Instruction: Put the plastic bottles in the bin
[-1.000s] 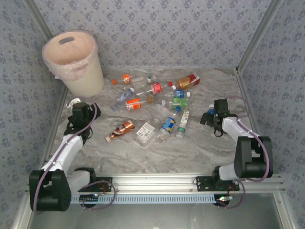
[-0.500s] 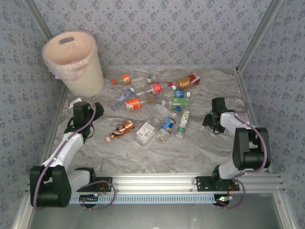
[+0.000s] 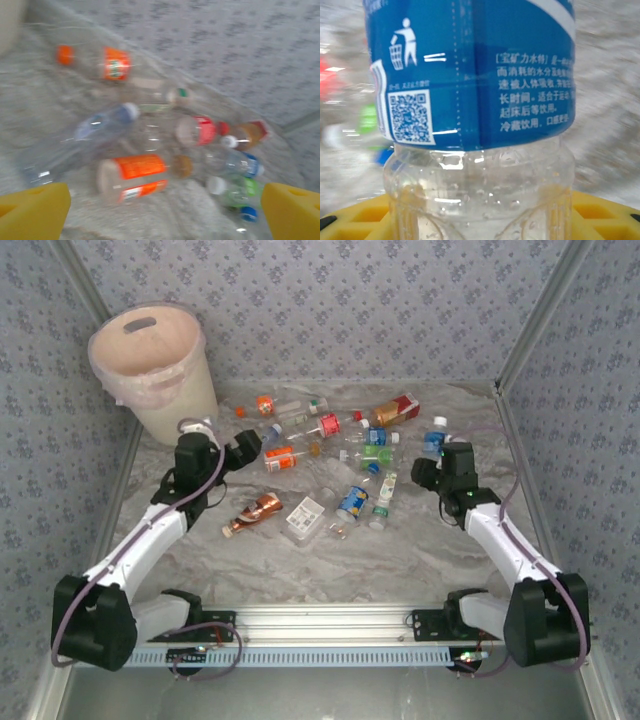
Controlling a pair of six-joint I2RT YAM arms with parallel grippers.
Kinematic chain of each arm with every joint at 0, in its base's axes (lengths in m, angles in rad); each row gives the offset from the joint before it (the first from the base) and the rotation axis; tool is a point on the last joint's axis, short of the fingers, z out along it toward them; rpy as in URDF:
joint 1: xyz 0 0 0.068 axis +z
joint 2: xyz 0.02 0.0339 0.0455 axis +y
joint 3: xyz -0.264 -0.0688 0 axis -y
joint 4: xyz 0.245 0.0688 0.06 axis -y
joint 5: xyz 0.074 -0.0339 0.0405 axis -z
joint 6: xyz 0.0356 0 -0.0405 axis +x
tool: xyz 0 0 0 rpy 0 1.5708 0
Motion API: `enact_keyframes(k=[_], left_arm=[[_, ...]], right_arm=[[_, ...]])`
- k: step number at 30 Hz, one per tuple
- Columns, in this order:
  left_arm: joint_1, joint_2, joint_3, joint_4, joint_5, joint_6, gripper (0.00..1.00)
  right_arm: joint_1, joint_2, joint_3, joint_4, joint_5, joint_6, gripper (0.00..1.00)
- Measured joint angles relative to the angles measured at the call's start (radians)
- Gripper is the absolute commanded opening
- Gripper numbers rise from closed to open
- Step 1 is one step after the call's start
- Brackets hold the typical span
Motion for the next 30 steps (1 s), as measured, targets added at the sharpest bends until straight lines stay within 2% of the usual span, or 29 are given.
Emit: enact_keyframes(k=[5,11,17,27,30], left_arm=[[-0.065,0.129,0.069,0.116,0.171,-0.001,0.98],[-0.159,0.254,0.169,0.173,0.300,0.000,0.98],[-0.252,0.322,0.269,0.173,0.322,0.014,0.98],[-0.279,0.423,0.343,0.154,0.342,0.015,0.98],[-0.294,0.444,0.365,0.133,0.341,0.016,0.95]], right_arm=[[0.110,0.019,0.000,0.180,-0.167,-0.003,0.53],[0.206,0.114,0.019,0.314,-0.330,0.001,0.54],[0.278,0.214,0.066,0.386,-0.430,0.027,0.54],[0.331,0.262,0.117,0.418,-0.512,0.035,0.54],[0.346,0.276,0.142,0.415,-0.536,0.034,0.55]])
